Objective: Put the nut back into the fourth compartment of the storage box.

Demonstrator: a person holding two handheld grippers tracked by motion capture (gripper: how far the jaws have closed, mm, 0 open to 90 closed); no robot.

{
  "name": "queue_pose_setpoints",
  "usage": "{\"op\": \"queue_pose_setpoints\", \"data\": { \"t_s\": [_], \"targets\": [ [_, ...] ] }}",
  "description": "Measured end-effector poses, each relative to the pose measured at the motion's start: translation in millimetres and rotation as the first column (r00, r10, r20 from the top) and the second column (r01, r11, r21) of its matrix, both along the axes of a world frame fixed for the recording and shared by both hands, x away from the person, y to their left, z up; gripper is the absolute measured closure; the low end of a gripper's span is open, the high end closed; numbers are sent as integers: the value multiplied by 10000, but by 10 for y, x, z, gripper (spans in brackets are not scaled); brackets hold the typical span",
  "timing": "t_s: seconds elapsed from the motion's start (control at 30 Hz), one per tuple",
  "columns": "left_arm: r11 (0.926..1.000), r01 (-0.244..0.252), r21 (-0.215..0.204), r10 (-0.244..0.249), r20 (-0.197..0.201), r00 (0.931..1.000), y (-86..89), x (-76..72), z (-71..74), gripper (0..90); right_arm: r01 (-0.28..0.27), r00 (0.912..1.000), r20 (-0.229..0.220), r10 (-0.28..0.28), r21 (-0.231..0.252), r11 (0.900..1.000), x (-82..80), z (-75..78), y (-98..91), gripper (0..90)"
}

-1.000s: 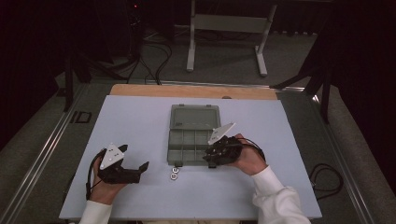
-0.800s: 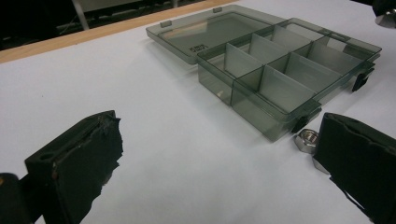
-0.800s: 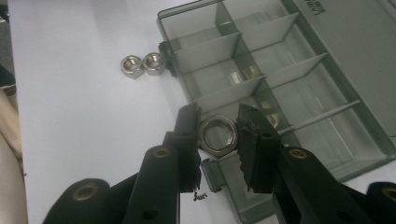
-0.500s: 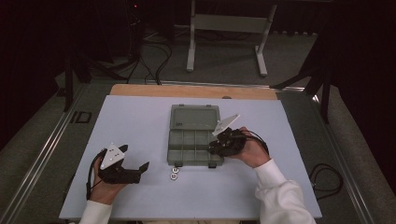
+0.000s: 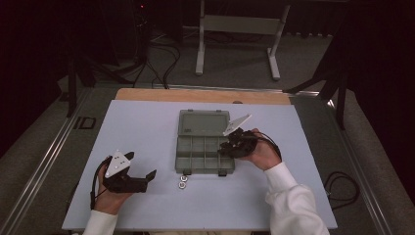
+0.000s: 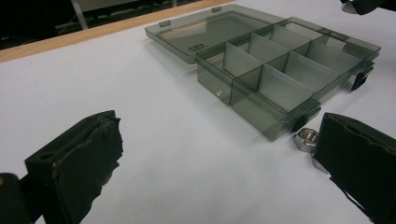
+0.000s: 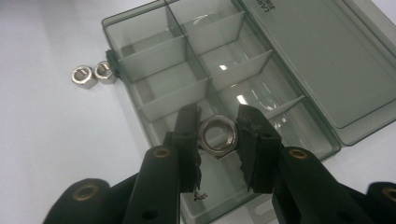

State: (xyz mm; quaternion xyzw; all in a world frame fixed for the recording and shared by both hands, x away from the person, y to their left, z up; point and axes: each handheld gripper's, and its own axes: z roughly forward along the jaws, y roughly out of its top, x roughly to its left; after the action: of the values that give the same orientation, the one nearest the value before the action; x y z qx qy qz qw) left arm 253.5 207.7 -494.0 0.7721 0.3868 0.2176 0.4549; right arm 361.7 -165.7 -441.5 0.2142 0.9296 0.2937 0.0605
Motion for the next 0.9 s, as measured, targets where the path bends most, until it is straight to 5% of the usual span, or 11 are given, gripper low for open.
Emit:
{"op": "queue_pose_setpoints", "data": {
  "t_s": [0.9],
  "targets": [
    [10000,47,-20,-47,25,10000,-5,-1,0,14,687,9976,11,-687,-396,9969,252,-1,5,704]
  ]
}}
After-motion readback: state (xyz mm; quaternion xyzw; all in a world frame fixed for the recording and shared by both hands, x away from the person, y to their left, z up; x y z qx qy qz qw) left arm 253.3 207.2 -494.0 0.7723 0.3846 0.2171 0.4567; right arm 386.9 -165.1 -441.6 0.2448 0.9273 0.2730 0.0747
